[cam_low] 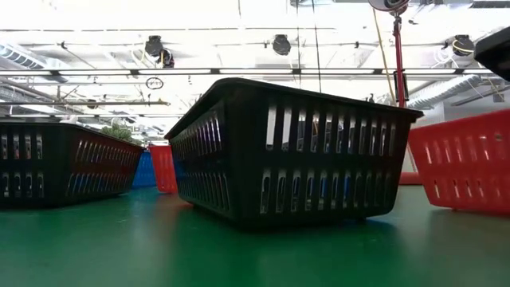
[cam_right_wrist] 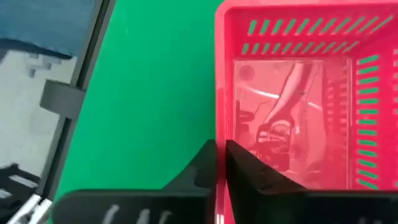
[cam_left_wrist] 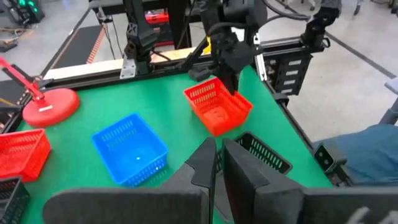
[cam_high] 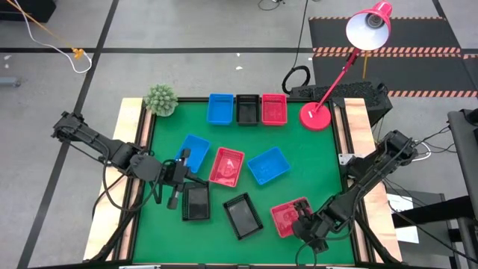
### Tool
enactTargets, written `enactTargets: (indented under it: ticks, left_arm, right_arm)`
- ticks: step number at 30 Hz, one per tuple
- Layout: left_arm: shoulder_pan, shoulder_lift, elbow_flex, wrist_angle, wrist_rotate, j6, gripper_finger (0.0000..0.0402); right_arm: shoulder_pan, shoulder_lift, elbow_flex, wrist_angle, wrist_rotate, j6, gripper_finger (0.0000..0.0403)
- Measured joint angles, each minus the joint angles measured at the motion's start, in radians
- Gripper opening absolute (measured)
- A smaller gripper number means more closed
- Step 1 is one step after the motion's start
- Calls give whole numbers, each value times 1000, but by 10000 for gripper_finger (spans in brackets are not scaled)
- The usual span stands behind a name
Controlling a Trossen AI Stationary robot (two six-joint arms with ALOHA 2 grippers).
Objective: Stack baskets by color
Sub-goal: Stack the bottom red basket on the top red basket
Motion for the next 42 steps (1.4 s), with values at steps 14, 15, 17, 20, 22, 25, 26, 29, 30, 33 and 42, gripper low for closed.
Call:
enactTargets:
  ticks: [14,15,17,20,22,25,26,29,30,33,42]
  left_arm:
    - [32,0,0,6,2,12,31]
    - [34,0,0,6,2,3,31]
    - [35,0,0,6,2,-14,31]
    - [34,0,0,6,2,-32,31]
    - [32,0,0,5,2,-50,31]
    - [22,6,0,7,2,-65,31]
    - [21,13,0,13,2,-64,31]
    - [7,38,0,27,-8,-43,31]
    - [2,50,0,43,-18,-34,31]
    - [1,100,0,81,-68,-4,31]
    - [4,200,0,175,-204,76,118]
  right_arm:
    - [1,-4,268,-285,316,-419,6]
    - [-6,-4,295,-304,361,-420,6]
    - [-25,-5,339,-317,433,-419,6]
    - [-60,-5,387,-321,508,-422,6]
    - [-91,-5,412,-319,539,-420,6]
    - [-156,-14,432,-318,583,-404,6]
    - [-182,-21,435,-318,590,-402,6]
    - [-255,-45,436,-312,593,-481,6]
    - [-278,-53,436,-310,593,-537,6]
    - [-331,-64,433,-289,589,-726,6]
    - [-432,-72,291,-24,543,-1050,6]
